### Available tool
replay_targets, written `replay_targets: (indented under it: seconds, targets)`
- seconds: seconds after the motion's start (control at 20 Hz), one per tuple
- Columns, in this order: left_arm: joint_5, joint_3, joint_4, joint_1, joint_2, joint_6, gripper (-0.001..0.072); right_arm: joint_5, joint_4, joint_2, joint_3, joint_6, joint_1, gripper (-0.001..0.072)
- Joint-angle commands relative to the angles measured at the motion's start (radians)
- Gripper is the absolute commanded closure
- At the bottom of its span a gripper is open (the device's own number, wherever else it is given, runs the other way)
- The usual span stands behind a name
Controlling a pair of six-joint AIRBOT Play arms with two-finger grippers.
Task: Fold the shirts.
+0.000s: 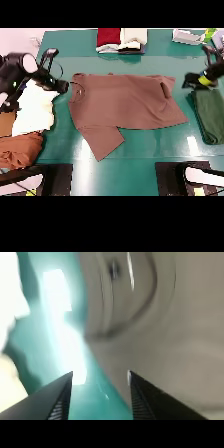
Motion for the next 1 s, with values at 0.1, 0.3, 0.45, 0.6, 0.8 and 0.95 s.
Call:
replay_targets:
  seconds: [0.1, 0.3, 0.45, 0.6, 0.8, 0.95]
  targets:
    - [0.042, -0.274, -0.096, 0.002, 0.129, -0.034, 0.0293, 0.006, -0.001, 0.087, -0.326, -0.018, -0.199, 0.0118]
    - [0.075, -0.311, -0.120, 0.002, 0.129, -0.042, 0.0294, -0.079, 0.045, 0.044, -0.435, -0.018, -0.185, 0.0120]
    - [0.074, -0.311, -0.121, 0.002, 0.129, -0.050, 0.0293, -0.136, 0.074, 0.008, -0.456, -0.014, -0.134, 0.0136]
    - [0.065, -0.311, -0.121, 0.002, 0.129, -0.050, 0.0293, -0.151, 0.074, -0.031, -0.455, -0.014, -0.100, 0.0189]
    - [0.018, -0.311, -0.122, -0.001, 0.129, -0.053, 0.0293, -0.185, 0.066, -0.005, -0.455, -0.014, -0.086, 0.0679]
    - [0.011, -0.352, -0.124, -0.064, 0.130, -0.079, 0.0263, -0.189, 0.066, 0.029, -0.455, -0.014, -0.087, 0.0697]
